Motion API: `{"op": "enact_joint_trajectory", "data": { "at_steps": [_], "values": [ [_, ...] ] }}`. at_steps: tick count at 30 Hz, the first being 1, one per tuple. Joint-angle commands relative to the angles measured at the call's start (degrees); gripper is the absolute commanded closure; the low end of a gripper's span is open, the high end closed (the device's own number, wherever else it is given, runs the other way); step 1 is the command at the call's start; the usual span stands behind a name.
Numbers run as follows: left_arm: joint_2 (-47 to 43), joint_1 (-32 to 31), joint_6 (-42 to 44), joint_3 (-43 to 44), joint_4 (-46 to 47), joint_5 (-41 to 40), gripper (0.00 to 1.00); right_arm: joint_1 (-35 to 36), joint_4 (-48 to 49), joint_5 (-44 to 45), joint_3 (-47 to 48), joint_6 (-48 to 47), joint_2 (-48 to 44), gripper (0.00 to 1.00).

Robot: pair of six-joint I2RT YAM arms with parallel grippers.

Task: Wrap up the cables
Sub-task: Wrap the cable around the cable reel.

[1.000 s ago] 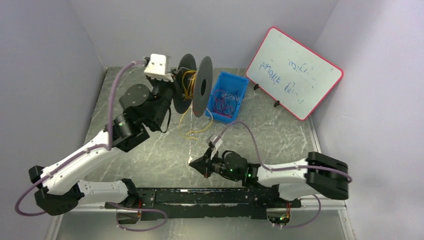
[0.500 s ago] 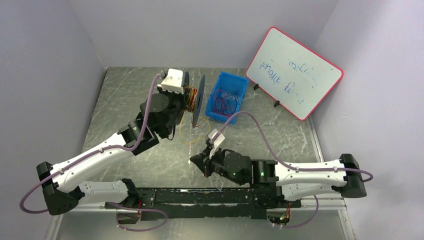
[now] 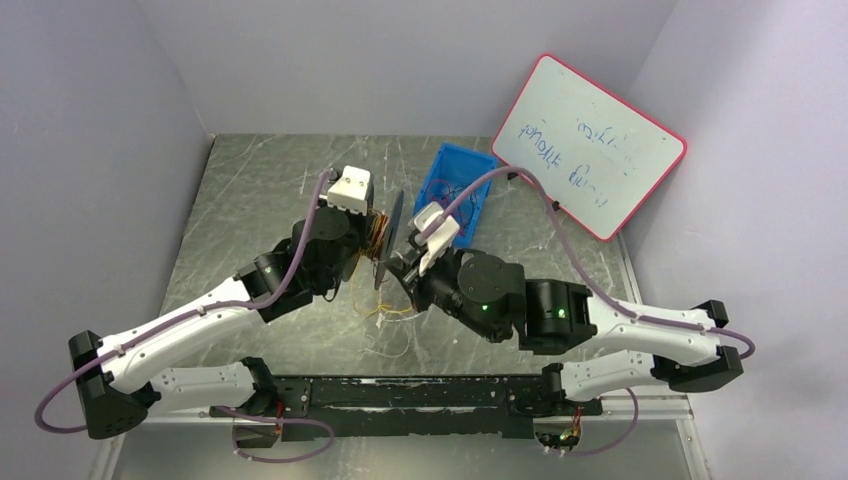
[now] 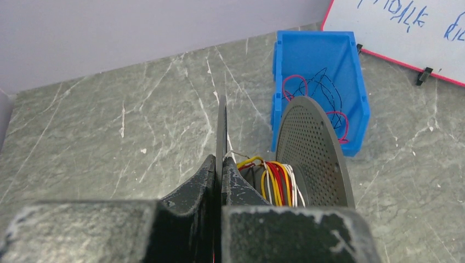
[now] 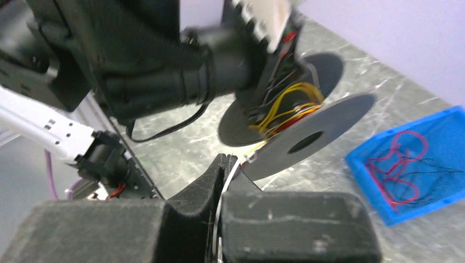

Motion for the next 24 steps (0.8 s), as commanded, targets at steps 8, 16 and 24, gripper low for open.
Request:
{"op": "enact_joint_trajectory", "data": {
  "at_steps": [8, 16, 24],
  "values": [
    [-6.2, 0.0, -3.6, -2.6, -3.5, 6.0, 0.93, -5.6, -2.8, 13.4, 11.7, -18.2, 2.1, 1.0],
    [-9.6, 0.0, -2.8, -2.5, -9.7, 13.3, 0.93, -28.5, 1.3, -0.3, 9.9, -20.2, 3.3, 1.0],
    [-12.8, -0.1, 1.4, 1.9, -16.2, 26.4, 0.93, -46.7, 10.8, -10.1, -4.2, -12.6, 7.2, 1.0]
  ]
}}
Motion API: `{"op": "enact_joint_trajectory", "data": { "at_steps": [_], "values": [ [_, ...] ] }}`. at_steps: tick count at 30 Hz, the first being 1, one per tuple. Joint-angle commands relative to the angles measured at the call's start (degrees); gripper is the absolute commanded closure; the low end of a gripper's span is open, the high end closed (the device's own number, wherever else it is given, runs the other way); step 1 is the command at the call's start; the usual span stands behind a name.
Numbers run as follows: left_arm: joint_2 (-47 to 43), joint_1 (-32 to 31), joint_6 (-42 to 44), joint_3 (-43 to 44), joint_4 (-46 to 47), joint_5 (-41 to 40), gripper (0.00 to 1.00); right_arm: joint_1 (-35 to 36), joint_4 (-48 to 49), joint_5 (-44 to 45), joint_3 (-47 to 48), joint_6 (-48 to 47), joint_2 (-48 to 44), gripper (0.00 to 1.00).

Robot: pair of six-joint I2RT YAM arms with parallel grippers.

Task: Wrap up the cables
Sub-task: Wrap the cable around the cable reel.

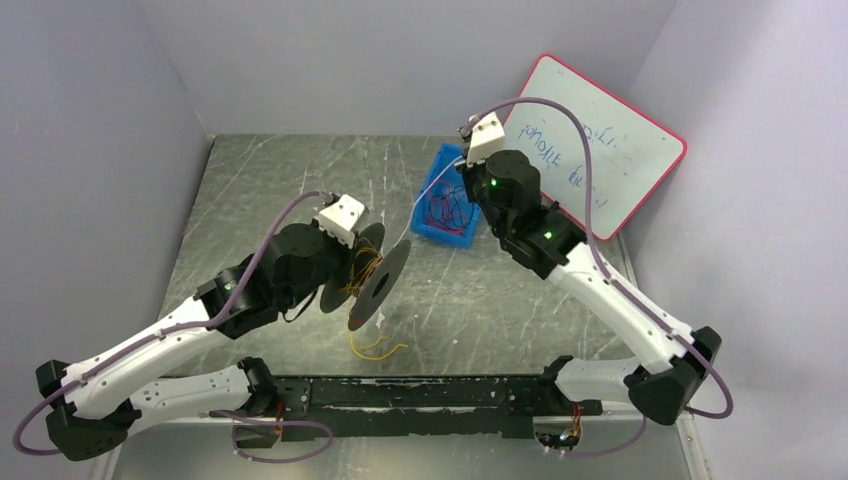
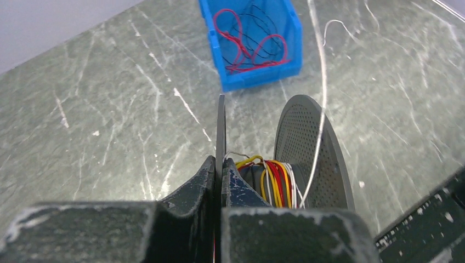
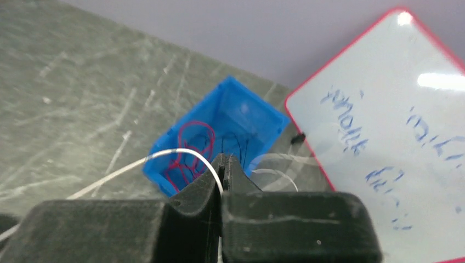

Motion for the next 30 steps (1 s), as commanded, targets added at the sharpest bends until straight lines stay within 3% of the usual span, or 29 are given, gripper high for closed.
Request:
{"op": "enact_joint_trajectory", "data": {
  "at_steps": [1, 9, 15, 21, 30],
  "values": [
    [-3.2, 0.0, 2.2, 4.8, -0.9, 9.6, 0.93, -8.0, 6.5, -8.4, -8.6, 6.1, 1.2, 1.0],
    [-4.2, 0.0, -0.9, 12.7, -1.3, 17.5, 0.93, -12.9, 16.6, -21.4, -25.7, 16.2, 3.8, 1.0],
    [-3.3, -0.1, -3.5, 17.3, 2.4, 13.7, 0.93, -12.4, 25.1, -31.7, -37.1, 23.2, 6.9, 1.0],
    [-0.8, -0.1, -4.2, 19.7, 7.3, 5.4, 0.93, -6.7, 33.7, -31.6, -47.0, 28.7, 7.0, 1.0],
    [5.2, 0.0, -4.5, 20.5, 15.4, -4.5, 0.93, 8.4, 37.3, -24.7, -52.5, 35.1, 4.5, 1.0]
  ]
}}
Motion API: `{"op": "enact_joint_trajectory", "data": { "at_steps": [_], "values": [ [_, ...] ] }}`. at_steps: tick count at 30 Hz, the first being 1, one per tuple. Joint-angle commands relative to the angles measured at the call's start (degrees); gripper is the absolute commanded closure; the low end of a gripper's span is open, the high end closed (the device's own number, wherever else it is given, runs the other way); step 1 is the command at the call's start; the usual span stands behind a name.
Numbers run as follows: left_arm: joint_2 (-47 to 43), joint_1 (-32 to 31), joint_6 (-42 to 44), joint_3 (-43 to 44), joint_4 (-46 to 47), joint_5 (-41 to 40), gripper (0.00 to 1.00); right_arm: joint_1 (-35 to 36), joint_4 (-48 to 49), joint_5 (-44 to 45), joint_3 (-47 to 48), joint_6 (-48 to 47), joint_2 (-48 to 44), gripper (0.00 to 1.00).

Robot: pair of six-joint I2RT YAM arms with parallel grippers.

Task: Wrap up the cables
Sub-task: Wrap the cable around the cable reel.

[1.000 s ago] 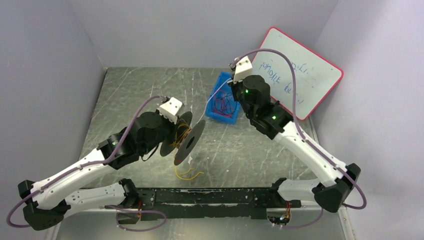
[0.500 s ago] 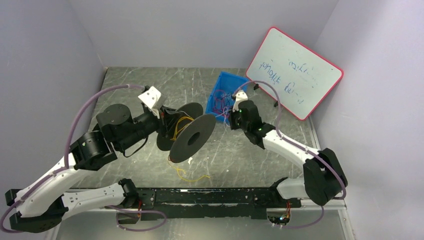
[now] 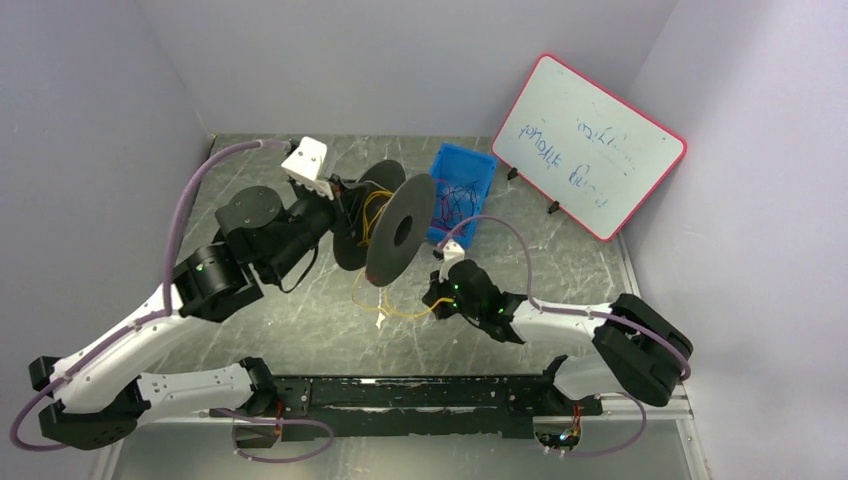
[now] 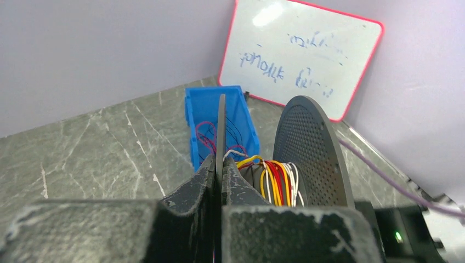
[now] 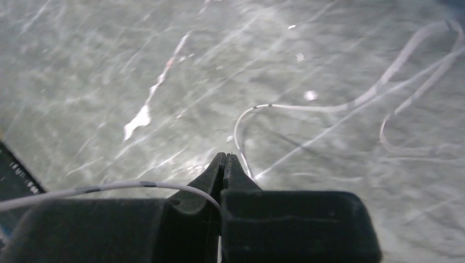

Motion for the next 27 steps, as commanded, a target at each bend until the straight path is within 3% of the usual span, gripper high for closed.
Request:
{"op": "enact_joint_trajectory", "data": {
  "at_steps": [1, 14, 27],
  "values": [
    [1.8, 0.0, -1.6, 2.3, 11.7, -8.0, 0.93, 6.9, 4.2, 4.9, -1.7, 5.0, -3.2, 1.0],
    [6.4, 0.1, 3.0, -2.7, 19.0, -21.9, 0.93, 27.7, -12.4, 25.5, 2.1, 9.5, -19.6, 1.0],
    [8.8, 0.8, 6.9, -6.4, 20.2, -27.8, 0.93, 44.2, -26.7, 41.5, 20.5, 6.2, -17.6, 1.0]
  ]
}}
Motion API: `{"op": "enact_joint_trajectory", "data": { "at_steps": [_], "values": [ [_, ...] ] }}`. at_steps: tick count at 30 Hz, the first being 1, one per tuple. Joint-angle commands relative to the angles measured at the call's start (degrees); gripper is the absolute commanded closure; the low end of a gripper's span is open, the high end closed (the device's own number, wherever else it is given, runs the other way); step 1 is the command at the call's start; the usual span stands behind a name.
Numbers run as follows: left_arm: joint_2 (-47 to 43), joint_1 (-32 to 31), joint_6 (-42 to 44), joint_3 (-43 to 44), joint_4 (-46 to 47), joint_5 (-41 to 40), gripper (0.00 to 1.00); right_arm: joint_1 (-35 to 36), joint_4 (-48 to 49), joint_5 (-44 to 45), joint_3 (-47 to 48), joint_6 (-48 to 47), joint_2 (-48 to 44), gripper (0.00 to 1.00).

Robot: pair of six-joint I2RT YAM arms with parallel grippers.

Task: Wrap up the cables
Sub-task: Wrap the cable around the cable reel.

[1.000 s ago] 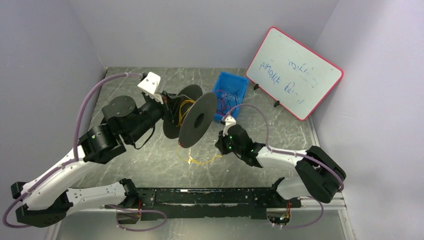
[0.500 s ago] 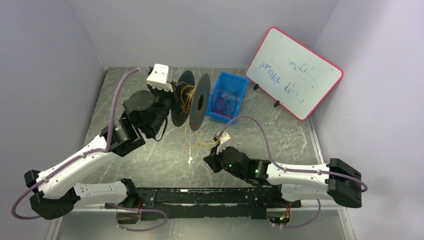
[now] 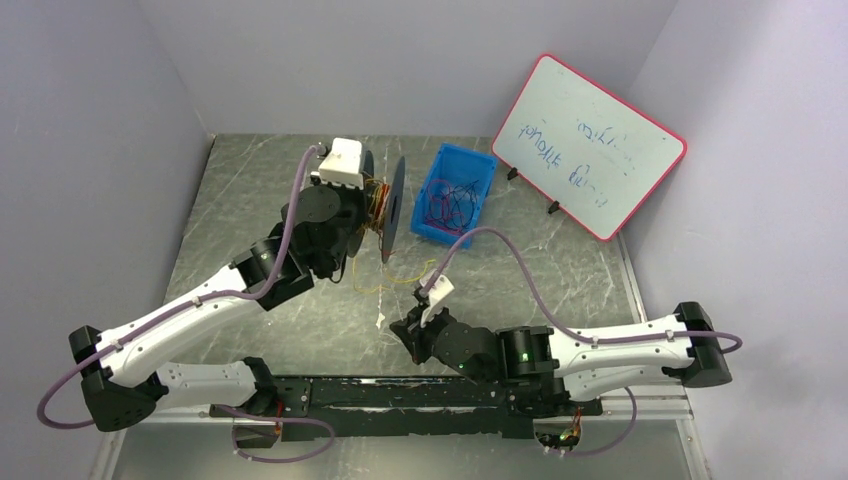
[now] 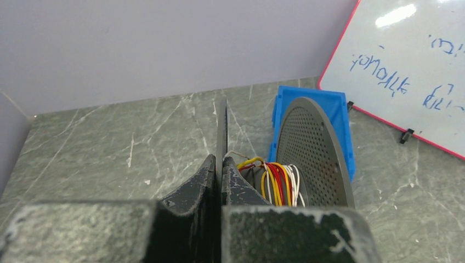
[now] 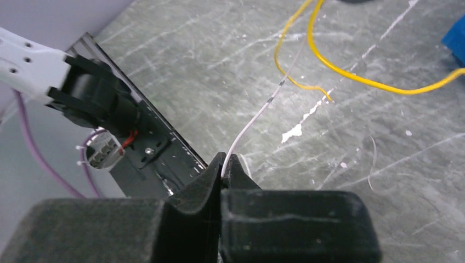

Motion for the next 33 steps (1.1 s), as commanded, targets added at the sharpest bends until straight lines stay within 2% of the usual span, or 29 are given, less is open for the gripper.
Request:
{"op": "enact_joint_trajectory", "data": {
  "at_steps": [1, 10, 20, 24, 28, 33],
  "values": [
    [-0.4, 0.5, 1.6, -0.2, 6.4, -4.9, 0.93, 3.7, -5.3, 7.5, 6.6, -2.7, 1.1, 1.0],
    [-0.3, 0.6, -0.8, -4.4, 3.6, -7.2, 0.93, 5.2, -13.0, 10.1, 21.9, -8.4, 3.1, 1.0],
    [-1.9, 0.5, -5.2, -6.6, -1.8, -3.0, 0.93, 3.7, -17.9, 17.0, 34.5, -18.6, 5.0, 1.0],
    [-2.5, 0.0, -6.8, -7.6, -4.2, -1.3, 0.93, -1.1, -17.4, 14.6, 36.8, -21.5, 5.4, 1.0],
    [-2.6, -1.1, -7.4, -8.6, -6.4, -0.8, 0.93, -11.6, -17.5, 4.0, 39.3, -23.4, 7.5, 1.0],
    [-3.3, -2.7, -7.2, -10.3, -8.1, -1.6, 0.93, -19.1, -16.8, -2.8, 42.9, -26.6, 11.4, 1.0]
  ]
}}
